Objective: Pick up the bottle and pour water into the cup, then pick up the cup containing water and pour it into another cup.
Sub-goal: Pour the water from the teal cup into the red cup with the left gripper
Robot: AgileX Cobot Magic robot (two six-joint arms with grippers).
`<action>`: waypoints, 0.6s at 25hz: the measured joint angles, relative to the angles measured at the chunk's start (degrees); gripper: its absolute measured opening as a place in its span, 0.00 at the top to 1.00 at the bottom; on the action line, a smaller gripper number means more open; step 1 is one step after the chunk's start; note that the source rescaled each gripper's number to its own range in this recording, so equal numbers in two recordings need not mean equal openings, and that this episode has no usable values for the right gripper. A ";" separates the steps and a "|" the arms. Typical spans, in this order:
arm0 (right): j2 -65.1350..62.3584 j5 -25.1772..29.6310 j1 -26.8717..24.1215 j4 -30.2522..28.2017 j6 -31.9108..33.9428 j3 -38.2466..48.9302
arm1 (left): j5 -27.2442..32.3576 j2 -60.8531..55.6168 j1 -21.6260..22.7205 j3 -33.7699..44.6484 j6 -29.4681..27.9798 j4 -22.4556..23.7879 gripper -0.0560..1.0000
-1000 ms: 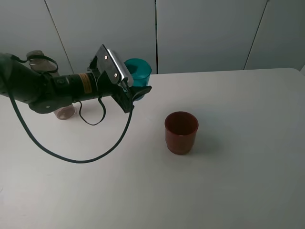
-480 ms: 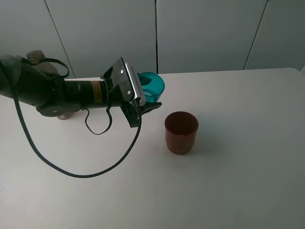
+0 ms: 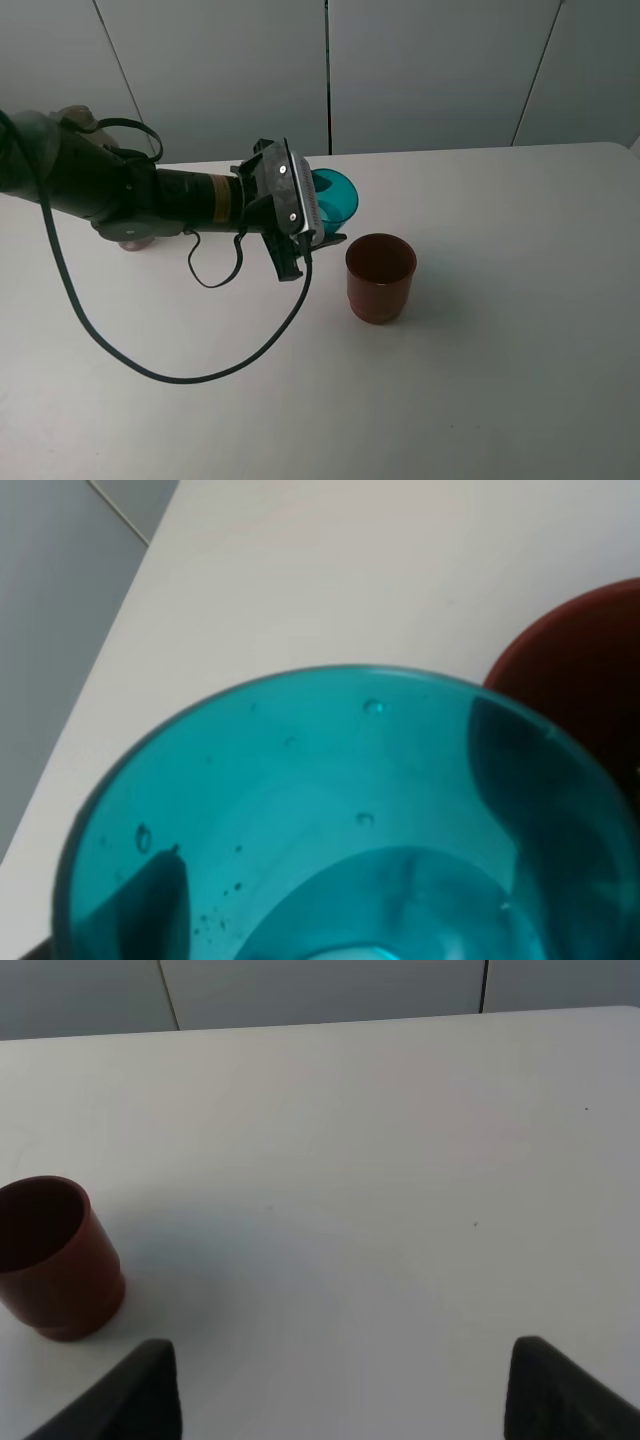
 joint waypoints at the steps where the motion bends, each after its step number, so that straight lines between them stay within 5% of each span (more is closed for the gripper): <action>1: 0.00 0.00 0.00 0.00 0.00 0.00 | 0.56 -0.15 -0.28 -0.29 0.10 0.53 0.83; 15: 0.00 0.00 0.00 0.00 -0.32 0.00 | 7.16 -2.34 -1.12 -1.59 2.82 3.70 0.83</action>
